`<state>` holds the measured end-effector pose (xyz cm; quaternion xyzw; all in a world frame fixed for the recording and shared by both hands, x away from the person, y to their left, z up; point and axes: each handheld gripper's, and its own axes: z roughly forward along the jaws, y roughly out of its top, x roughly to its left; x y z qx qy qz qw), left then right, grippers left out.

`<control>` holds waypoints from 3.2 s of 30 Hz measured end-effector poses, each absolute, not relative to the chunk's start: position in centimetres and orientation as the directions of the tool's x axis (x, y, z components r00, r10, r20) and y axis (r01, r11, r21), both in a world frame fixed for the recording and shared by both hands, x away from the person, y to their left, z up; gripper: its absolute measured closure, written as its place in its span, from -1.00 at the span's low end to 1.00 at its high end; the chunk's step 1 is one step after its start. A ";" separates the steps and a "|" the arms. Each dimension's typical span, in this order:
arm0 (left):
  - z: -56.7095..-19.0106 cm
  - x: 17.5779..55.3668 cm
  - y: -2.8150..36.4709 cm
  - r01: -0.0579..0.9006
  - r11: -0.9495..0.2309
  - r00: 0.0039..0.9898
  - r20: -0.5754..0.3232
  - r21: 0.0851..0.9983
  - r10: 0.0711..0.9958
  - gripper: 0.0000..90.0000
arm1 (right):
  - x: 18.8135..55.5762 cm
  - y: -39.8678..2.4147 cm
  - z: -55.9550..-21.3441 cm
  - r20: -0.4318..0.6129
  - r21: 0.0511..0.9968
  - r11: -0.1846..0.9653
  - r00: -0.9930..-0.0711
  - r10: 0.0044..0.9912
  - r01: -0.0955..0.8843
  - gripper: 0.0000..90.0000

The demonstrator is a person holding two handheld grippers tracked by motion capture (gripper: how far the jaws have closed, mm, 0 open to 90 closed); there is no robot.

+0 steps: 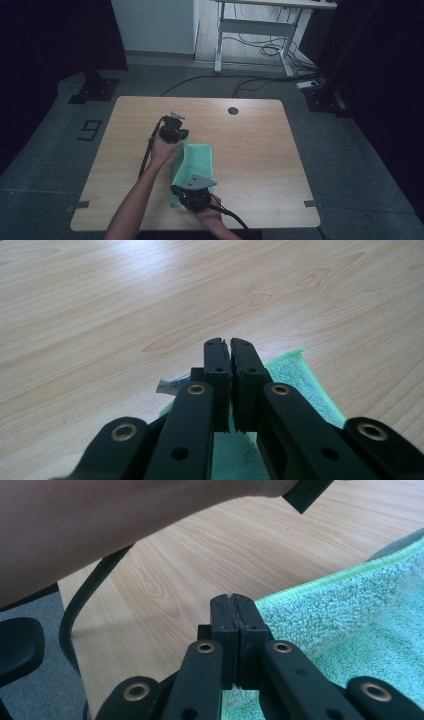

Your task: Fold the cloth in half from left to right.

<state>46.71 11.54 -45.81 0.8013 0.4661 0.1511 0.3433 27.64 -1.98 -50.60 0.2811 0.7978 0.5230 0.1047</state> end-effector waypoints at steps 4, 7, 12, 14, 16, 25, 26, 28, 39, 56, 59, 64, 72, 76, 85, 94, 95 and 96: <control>-45.8 46.7 11.4 0.643 -0.328 0.518 -0.079 0.692 0.851 0.93 | 27.4 -2.6 -50.4 0.126 0.901 0.279 -0.817 0.563 0.332 0.97; -45.9 46.7 11.3 0.644 -0.329 0.519 -0.079 0.691 0.851 0.93 | 27.3 -3.2 -50.4 0.125 0.905 0.269 -0.809 0.574 0.330 0.97; -46.5 47.0 10.4 0.648 -0.342 0.529 -0.079 0.680 0.845 0.93 | 26.8 -3.9 -50.8 0.130 0.905 0.259 -0.798 0.589 0.338 0.97; -47.0 47.2 10.0 0.651 -0.350 0.535 -0.079 0.673 0.841 0.93 | 26.8 -4.1 -51.1 0.134 0.901 0.260 -0.794 0.593 0.346 0.97; -47.4 47.3 9.6 0.655 -0.356 0.540 -0.083 0.667 0.838 0.93 | 26.8 -4.3 -51.5 0.144 0.897 0.257 -0.789 0.597 0.359 0.97; -47.9 47.4 8.0 0.648 -0.382 0.569 -0.084 0.659 0.818 0.93 | 26.6 -5.6 -52.1 0.159 0.888 0.253 -0.772 0.615 0.385 0.97; -48.0 47.4 7.8 0.646 -0.387 0.572 -0.082 0.658 0.816 0.93 | 26.6 -5.7 -52.2 0.158 0.888 0.253 -0.771 0.618 0.385 0.97; -48.1 47.5 7.5 0.646 -0.389 0.575 -0.083 0.657 0.814 0.93 | 26.5 -6.0 -52.3 0.157 0.887 0.254 -0.769 0.620 0.386 0.97; -49.4 47.8 5.9 0.648 -0.422 0.596 -0.078 0.634 0.799 0.93 | 26.5 -7.4 -52.9 0.193 0.878 0.231 -0.750 0.632 0.420 0.97; -51.8 48.1 3.8 0.662 -0.444 0.603 -0.077 0.603 0.794 0.91 | 26.3 -9.0 -54.8 0.197 0.846 0.254 -0.717 0.669 0.469 0.95; -52.0 48.2 3.9 0.668 -0.441 0.601 -0.086 0.599 0.795 0.91 | 26.4 -9.3 -55.0 0.202 0.839 0.255 -0.711 0.674 0.480 0.95; -51.7 48.2 3.9 0.665 -0.442 0.602 -0.081 0.602 0.794 0.91 | 26.3 -9.6 -55.2 0.215 0.835 0.245 -0.702 0.679 0.493 0.95; -50.8 48.4 4.6 0.660 -0.430 0.595 -0.079 0.617 0.800 0.91 | 26.4 -9.8 -54.6 0.215 0.849 0.225 -0.700 0.681 0.479 0.95; -50.9 48.8 4.7 0.667 -0.421 0.585 -0.082 0.615 0.807 0.91 | 26.7 -10.0 -54.8 0.216 0.845 0.221 -0.690 0.691 0.486 0.95; -52.0 48.9 3.3 0.666 -0.441 0.598 -0.077 0.602 0.798 0.85 | 26.7 -10.3 -55.2 0.207 0.830 0.236 -0.673 0.710 0.505 0.95; -51.6 48.8 3.3 0.654 -0.423 0.582 -0.061 0.627 0.811 0.37 | 26.7 -11.0 -55.3 0.197 0.819 0.240 -0.648 0.735 0.522 0.81; -51.5 48.7 3.4 0.652 -0.416 0.581 -0.065 0.634 0.811 0.34 | 26.7 -11.0 -55.4 0.196 0.817 0.241 -0.646 0.738 0.523 0.79; -51.4 48.7 3.5 0.650 -0.415 0.579 -0.061 0.637 0.813 0.31 | 26.7 -11.1 -55.4 0.193 0.818 0.242 -0.645 0.740 0.522 0.79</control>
